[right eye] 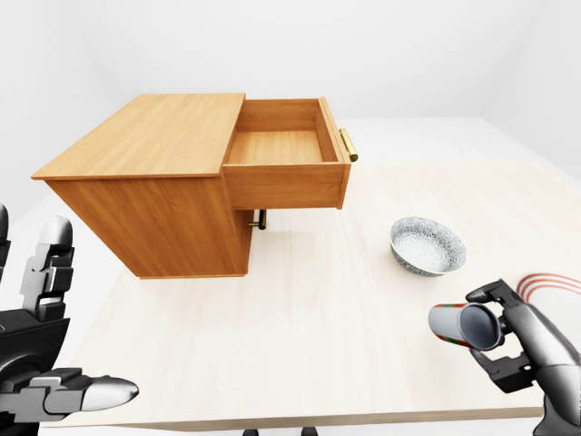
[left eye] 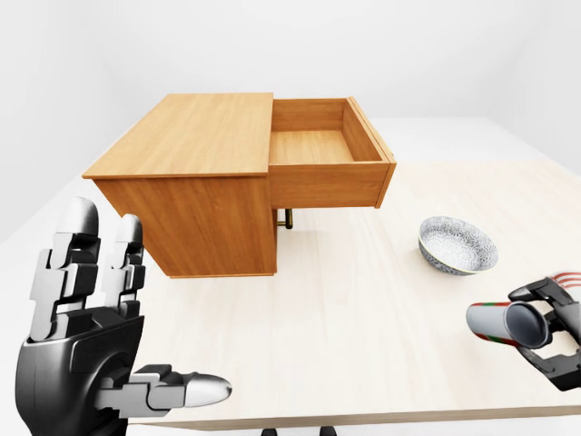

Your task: Put the ketchup in the top drawer of the cabinet.

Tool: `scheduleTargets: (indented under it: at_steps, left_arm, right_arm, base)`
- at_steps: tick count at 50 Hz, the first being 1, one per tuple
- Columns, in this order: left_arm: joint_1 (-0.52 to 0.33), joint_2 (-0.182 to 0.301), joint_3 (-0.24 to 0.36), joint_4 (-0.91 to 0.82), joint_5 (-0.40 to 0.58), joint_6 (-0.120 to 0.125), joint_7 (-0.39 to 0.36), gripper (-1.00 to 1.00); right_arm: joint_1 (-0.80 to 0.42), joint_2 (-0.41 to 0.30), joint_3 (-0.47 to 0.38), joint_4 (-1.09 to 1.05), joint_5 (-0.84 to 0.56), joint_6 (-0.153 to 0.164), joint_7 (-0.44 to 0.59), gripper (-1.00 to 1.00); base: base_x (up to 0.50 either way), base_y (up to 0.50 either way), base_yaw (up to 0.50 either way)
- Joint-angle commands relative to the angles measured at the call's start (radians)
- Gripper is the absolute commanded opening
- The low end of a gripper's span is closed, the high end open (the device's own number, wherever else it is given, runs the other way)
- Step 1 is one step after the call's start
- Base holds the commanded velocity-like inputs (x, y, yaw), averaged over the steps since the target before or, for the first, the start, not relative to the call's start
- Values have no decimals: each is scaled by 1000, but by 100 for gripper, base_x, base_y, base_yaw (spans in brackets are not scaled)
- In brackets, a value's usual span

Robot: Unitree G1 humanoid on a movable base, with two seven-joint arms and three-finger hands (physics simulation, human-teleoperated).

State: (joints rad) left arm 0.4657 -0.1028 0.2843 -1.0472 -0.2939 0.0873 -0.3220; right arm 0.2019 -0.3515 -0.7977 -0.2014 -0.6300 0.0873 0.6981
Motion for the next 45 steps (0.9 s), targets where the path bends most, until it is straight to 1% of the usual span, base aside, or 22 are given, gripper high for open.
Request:
scheduleTargets:
  at_steps: [1,7,11,15,16,21,22,25,26,28,29,32,33,39,41,45]
  left_arm:
    - [2,13,6,0,-18,0,11,100]
    - [5,11,0,0,-12,0,10,100]
    - [-3,11,8,0,-16,0,11,100]
    - [-3,7,3,0,-8,0,8,100]
    - [-3,9,8,0,-15,0,7,100]
    - [-10,19,20,0,-31,0,17,100]
    - [-7,18,15,0,-28,0,18,100]
    - [-4,16,7,0,-20,0,16,100]
    - [-7,19,12,0,-25,0,18,100]
    - [-15,21,23,0,-33,0,20,100]
    - [-18,26,31,0,-43,0,24,100]
    - [-18,29,33,0,-49,0,28,100]
    - [-13,27,29,0,-46,0,26,100]
    - [-12,34,26,0,-48,0,33,100]
    - [-7,26,19,0,-39,0,24,100]
    - [-3,29,13,0,-36,0,27,100]
  right_arm:
    - [-49,21,15,-218,-98,0,0,-100]
    - [-83,23,56,-278,-116,0,0,-100]
    - [-114,18,98,-327,-125,0,0,-100]
    - [-151,11,153,-424,-141,0,0,-100]
    - [-176,8,186,-470,-158,0,0,-100]
    - [-229,2,278,-541,-194,0,0,-100]
    - [-261,-10,334,-580,-238,0,0,-100]
    - [-320,-14,408,-589,-267,0,0,-100]
    - [-354,-13,449,-580,-280,0,0,-100]
    - [-387,-12,489,-570,-290,0,0,-100]
    - [-410,-8,522,-567,-303,0,0,-100]
    - [-443,-1,569,-570,-327,0,0,-100]
    - [-458,11,590,-572,-332,0,0,-100]
    - [-440,60,631,-616,-335,0,0,-100]
    - [-424,76,648,-643,-346,0,0,-100]
    - [-408,102,680,-693,-380,0,0,-100]
  base:
    - [0,0,0]
    - [0,0,0]
    - [0,0,0]
    - [0,0,0]
    - [0,0,0]
    - [0,0,0]
    - [0,0,0]
    - [0,0,0]
    - [0,0,0]
    - [0,0,0]
    - [0,0,0]
    - [0,0,0]
    - [0,0,0]
    - [0,0,0]
    - [0,0,0]
    - [0,0,0]
